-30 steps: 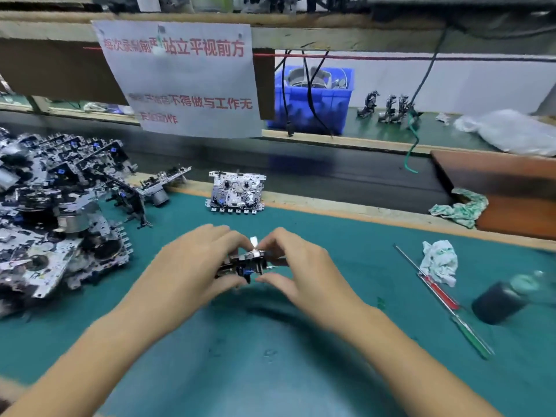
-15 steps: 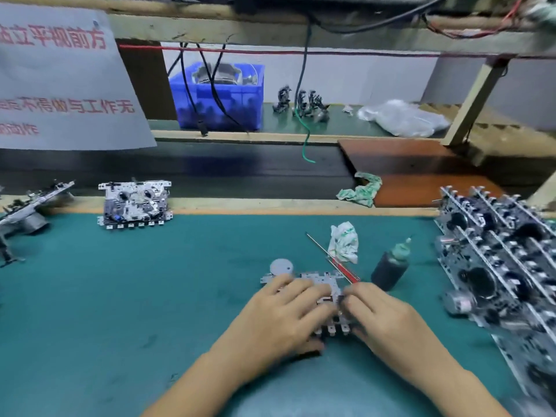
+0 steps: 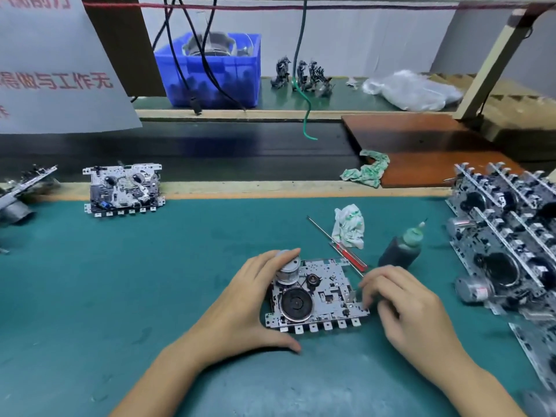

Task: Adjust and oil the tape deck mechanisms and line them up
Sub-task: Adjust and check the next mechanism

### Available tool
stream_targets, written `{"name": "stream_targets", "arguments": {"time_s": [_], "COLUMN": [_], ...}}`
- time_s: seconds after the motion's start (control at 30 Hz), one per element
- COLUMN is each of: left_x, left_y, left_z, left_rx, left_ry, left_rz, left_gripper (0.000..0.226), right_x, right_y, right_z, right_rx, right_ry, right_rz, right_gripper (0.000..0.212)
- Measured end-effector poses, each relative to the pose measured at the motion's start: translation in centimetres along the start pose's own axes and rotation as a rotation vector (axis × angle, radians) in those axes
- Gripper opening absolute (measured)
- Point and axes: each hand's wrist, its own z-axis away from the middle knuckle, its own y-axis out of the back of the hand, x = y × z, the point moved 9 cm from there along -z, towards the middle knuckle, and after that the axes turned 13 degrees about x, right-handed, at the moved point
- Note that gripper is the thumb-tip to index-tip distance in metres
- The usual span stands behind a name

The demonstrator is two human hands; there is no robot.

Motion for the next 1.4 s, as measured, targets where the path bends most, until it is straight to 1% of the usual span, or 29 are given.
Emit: {"name": "stream_targets", "arguments": {"time_s": [0.07, 0.2, 0.3, 0.37, 0.4, 0.5, 0.6, 0.7, 0.77, 0.83, 0.87, 0.93, 0.97, 1.0, 1.07, 1.1, 1.17, 1.27, 1.33, 1.37, 1.4], "left_x": [-0.1, 0.0, 0.4, 0.4, 0.2, -0.5, -0.9, -0.9, -1.0, -0.9, -0.8, -0.5, -0.4, -0.2, -0.1, -0.1, -0.2, -0.5, -0.8, -1.0, -1.2], "left_y": [0.0, -0.1, 0.1, 0.1, 0.1, 0.0, 0.1, 0.0, 0.0, 0.0, -0.1, -0.1, -0.1, -0.1, 0.1, 0.1, 0.1, -0.3, 0.2, 0.5, 0.8], "left_z": [0.0, 0.1, -0.1, -0.3, -0.2, 0.0, 0.0, 0.1, 0.1, 0.1, 0.1, 0.2, 0.2, 0.2, 0.1, 0.1, 0.3, 0.5, 0.4, 0.3, 0.1], "left_rx": [0.0, 0.001, 0.064, 0.064, 0.048, 0.006, 0.015, 0.009, 0.008, -0.002, -0.011, -0.017, -0.012, -0.006, 0.017, 0.032, 0.051, 0.066, 0.121, 0.148, 0.167], "left_ry": [0.011, 0.047, 0.052, 0.05, 0.054, 0.073, 0.09, 0.084, 0.09, 0.085, 0.08, 0.073, 0.067, 0.056, 0.041, 0.033, 0.035, 0.084, 0.117, 0.158, 0.222], "left_rz": [0.016, 0.035, -0.009, -0.022, -0.015, 0.019, 0.041, 0.055, 0.056, 0.068, 0.077, 0.082, 0.078, 0.077, 0.078, 0.08, 0.095, 0.188, 0.262, 0.33, 0.443], "left_gripper": [0.107, 0.112, 0.107, 0.104, 0.106, 0.118, 0.118, 0.117, 0.116, 0.116, 0.118, 0.119, 0.119, 0.117, 0.114, 0.113, 0.114, 0.122, 0.132, 0.136, 0.138], "right_x": [0.0, -0.2, -0.2, -0.2, -0.1, 0.9, 2.8, 3.3, 2.6, 1.4, 0.9, 0.0, -0.3, -0.8, -1.5, -1.6, -1.6, -2.3, -2.5, -2.3, -1.9], "right_y": [-0.1, -0.5, -0.4, -0.2, 0.0, 1.0, 2.4, 2.7, 2.4, 1.6, 0.9, -1.3, -2.3, -3.1, -4.3, -4.8, -5.7, -5.8, -5.3, -4.7, -4.0], "right_z": [0.1, 0.1, -0.1, -0.2, -0.3, -0.4, -0.2, -0.2, -0.3, -0.6, -0.8, -0.9, -0.8, -0.9, -1.4, -1.6, -2.3, -3.2, -3.7, -4.0, -4.3], "right_rx": [0.004, 0.001, 0.001, 0.01, 0.021, 0.121, 0.269, 0.277, 0.238, 0.13, 0.022, -0.304, -0.46, -0.568, -0.65, -0.678, -0.711, -0.667, -0.638, -0.622, -0.601], "right_ry": [-0.023, -0.053, -0.073, -0.087, -0.097, -0.196, -0.368, -0.427, -0.41, -0.373, -0.359, -0.305, -0.243, -0.146, 0.041, 0.09, 0.136, 0.153, 0.166, 0.139, 0.066], "right_rz": [-0.021, -0.061, -0.067, -0.071, -0.069, -0.05, -0.095, -0.147, -0.192, -0.261, -0.274, -0.22, -0.141, -0.044, 0.142, 0.227, 0.361, 0.425, 0.441, 0.419, 0.35], "right_gripper": [0.029, 0.027, 0.025, 0.025, 0.024, 0.021, 0.02, 0.022, 0.021, 0.018, 0.028, 0.071, 0.092, 0.107, 0.125, 0.129, 0.127, 0.103, 0.091, 0.088, 0.085]}}
